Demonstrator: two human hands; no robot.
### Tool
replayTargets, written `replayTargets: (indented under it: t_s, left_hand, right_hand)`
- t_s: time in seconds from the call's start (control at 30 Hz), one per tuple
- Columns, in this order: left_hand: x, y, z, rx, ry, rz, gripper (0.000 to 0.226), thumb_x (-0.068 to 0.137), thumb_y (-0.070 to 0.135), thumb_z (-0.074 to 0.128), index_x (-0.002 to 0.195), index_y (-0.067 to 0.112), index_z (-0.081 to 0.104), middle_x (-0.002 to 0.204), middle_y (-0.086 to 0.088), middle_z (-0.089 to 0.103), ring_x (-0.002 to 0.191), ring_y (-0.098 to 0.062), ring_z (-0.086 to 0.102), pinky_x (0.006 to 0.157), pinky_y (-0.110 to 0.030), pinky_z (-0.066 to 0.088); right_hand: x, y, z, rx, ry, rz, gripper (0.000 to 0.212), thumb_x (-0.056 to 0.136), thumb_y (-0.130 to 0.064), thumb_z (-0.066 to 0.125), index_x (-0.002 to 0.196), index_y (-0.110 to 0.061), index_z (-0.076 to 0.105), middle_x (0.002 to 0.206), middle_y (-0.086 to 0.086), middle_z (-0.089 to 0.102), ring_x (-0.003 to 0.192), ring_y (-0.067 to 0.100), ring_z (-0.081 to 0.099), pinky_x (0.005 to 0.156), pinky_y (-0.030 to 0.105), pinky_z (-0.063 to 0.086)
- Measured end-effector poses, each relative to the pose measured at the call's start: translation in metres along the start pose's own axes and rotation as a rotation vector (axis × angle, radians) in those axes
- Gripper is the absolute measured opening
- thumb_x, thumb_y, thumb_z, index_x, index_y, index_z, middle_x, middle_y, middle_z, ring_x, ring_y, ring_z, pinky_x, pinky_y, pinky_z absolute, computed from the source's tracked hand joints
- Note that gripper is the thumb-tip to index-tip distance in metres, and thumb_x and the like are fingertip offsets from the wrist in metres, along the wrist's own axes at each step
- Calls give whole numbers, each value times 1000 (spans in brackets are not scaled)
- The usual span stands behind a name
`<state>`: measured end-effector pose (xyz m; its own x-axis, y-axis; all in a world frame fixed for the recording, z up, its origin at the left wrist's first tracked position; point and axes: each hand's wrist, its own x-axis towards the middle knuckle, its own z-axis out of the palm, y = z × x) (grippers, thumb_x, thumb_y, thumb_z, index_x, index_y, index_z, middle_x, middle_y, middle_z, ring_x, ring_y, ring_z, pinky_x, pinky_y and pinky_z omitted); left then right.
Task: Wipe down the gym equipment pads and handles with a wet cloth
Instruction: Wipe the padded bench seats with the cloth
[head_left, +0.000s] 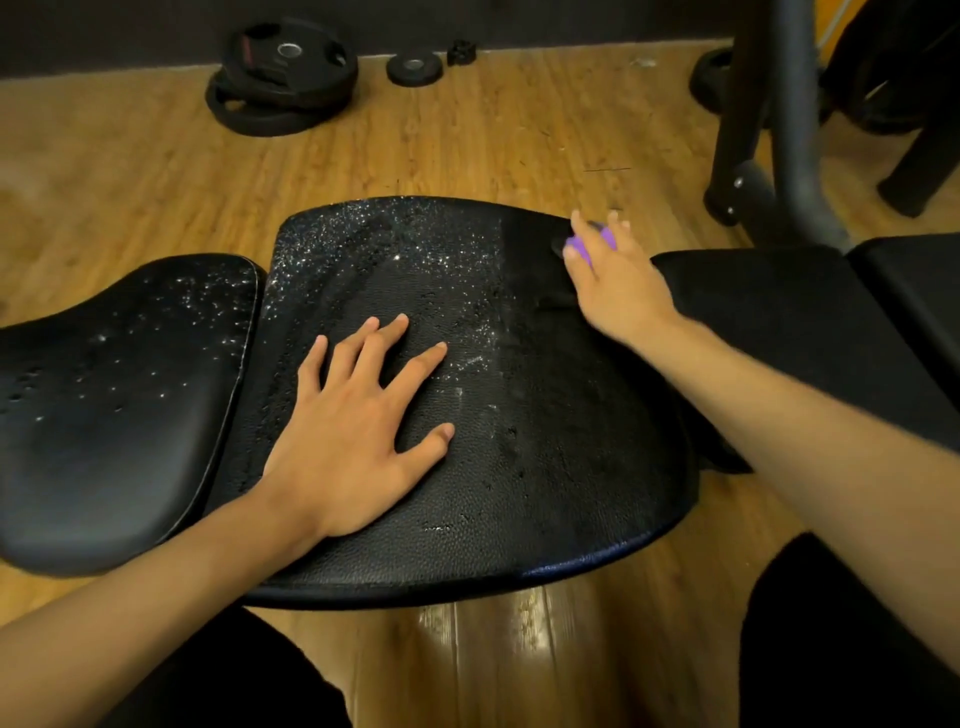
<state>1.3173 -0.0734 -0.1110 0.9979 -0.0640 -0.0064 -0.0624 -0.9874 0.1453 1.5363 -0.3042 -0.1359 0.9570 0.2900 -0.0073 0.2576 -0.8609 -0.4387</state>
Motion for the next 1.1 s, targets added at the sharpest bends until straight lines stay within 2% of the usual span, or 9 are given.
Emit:
replayTargets:
  t_s: [0.07,0.13,0.23,0.37,0.43,0.57,0.73,0.97,1.1]
  left_hand:
    - [0,0,0,-1,0,-1,78,92,73,25,161,37,32,170,-4,21,159,-26,12,127,-59,8]
    - [0,0,0,0,-11,2,78,92,73,25,161,36,31,170,-4,21,159,-26,11,127,-59,8]
    - [-1,0,-1,2,-15,1,78,92,73,25,161,36,31,170,-4,21,160,-27,11,127,-59,8]
    - [0,2,-2,5,-26,-4,78,92,73,25,161,38,30,170,-3,20,160,-26,10,127,-60,9]
    - [0,1,-2,11,-28,-7,78,92,73,25,161,38,30,170,-3,20,160,-26,11,127,-59,9]
    - [0,0,-2,19,-20,-4,78,93,74,24,161,38,30,170,-2,21,159,-26,12,127,-59,10]
    - [0,3,-2,27,-19,-9,79,92,76,23,162,38,29,170,-3,21,160,-26,11,127,-57,9]
    - [0,4,-2,34,-28,-6,81,92,77,21,162,37,28,171,-4,20,160,-26,9,127,-58,9]
    - [2,3,-2,51,-36,-5,81,91,78,18,162,39,24,172,-3,16,160,-26,7,127,-58,8]
  right_hand:
    - [17,-4,1,-1,-9,46,58,110,-48,25,164,-30,13,168,21,10,156,34,12,120,45,27]
    - [-12,-7,2,-41,3,39,59,110,-48,26,164,-30,11,169,20,5,157,35,8,121,47,26]
    - [-114,-7,4,-74,18,-14,61,108,-49,22,164,-29,8,170,17,0,158,32,0,127,41,13]
    - [-194,-13,-4,-132,-116,-10,69,95,-69,-4,159,-44,-7,171,6,-11,156,20,-16,124,31,-9]
    - [-173,-15,-6,-114,-131,3,80,87,-78,-10,160,-45,-3,171,5,-13,156,17,-20,125,33,-10]
    - [-78,-28,0,-112,-61,34,94,81,-85,-7,162,-40,8,171,16,-5,157,30,-14,127,51,-3]
    - [-71,-32,5,-151,-99,-10,90,79,-93,0,159,-51,-1,170,18,-8,156,34,-16,125,56,-5]
    - [-196,-27,3,-238,-122,-154,70,95,-72,-1,161,-46,1,171,10,-4,158,30,-5,127,46,3]
    - [-116,-31,11,-238,-35,-130,60,103,-59,1,161,-45,-2,169,2,-20,157,30,-11,127,51,-2]
